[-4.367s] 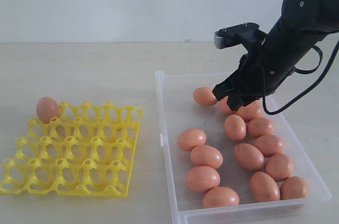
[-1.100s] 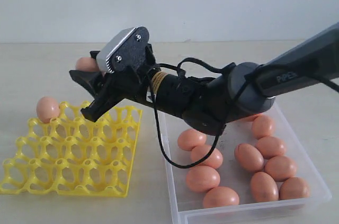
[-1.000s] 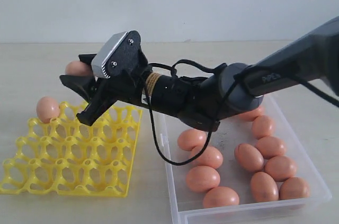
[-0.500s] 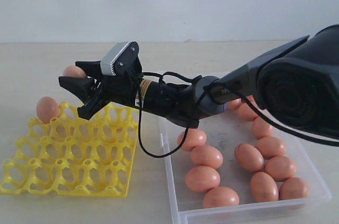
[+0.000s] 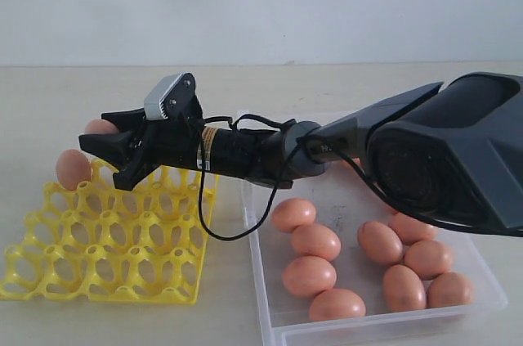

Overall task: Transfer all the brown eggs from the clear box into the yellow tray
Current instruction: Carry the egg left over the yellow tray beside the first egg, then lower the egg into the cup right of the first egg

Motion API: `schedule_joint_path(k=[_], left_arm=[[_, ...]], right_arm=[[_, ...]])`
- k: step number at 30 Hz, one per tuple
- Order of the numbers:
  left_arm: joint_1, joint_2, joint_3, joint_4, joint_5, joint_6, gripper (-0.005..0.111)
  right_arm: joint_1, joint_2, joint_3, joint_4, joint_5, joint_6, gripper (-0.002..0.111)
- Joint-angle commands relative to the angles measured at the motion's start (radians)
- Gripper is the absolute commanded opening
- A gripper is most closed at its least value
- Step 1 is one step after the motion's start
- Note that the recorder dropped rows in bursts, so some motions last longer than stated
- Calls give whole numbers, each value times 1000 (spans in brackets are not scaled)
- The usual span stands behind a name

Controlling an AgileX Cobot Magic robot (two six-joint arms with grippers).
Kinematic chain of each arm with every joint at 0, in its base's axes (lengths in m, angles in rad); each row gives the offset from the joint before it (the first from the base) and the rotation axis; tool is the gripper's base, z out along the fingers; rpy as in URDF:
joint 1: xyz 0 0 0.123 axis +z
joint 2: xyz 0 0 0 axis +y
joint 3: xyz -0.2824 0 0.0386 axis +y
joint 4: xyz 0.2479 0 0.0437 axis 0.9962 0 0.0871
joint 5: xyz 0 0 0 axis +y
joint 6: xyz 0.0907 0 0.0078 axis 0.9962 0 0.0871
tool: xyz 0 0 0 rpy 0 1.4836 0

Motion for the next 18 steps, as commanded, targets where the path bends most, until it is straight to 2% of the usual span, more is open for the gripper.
schedule_joint_path(k=[1,12,18], left_arm=[[-6,4,-4,0,-7,-1,4],[-6,4,-4,0,-7,-1,4],[-6,4,-4,0,-7,-1,4]], right_arm=[[-2,20,-20,-20,13,30,0],[-2,20,-20,-89,58,36,0],[2,20,-20,-169,175,36,0]])
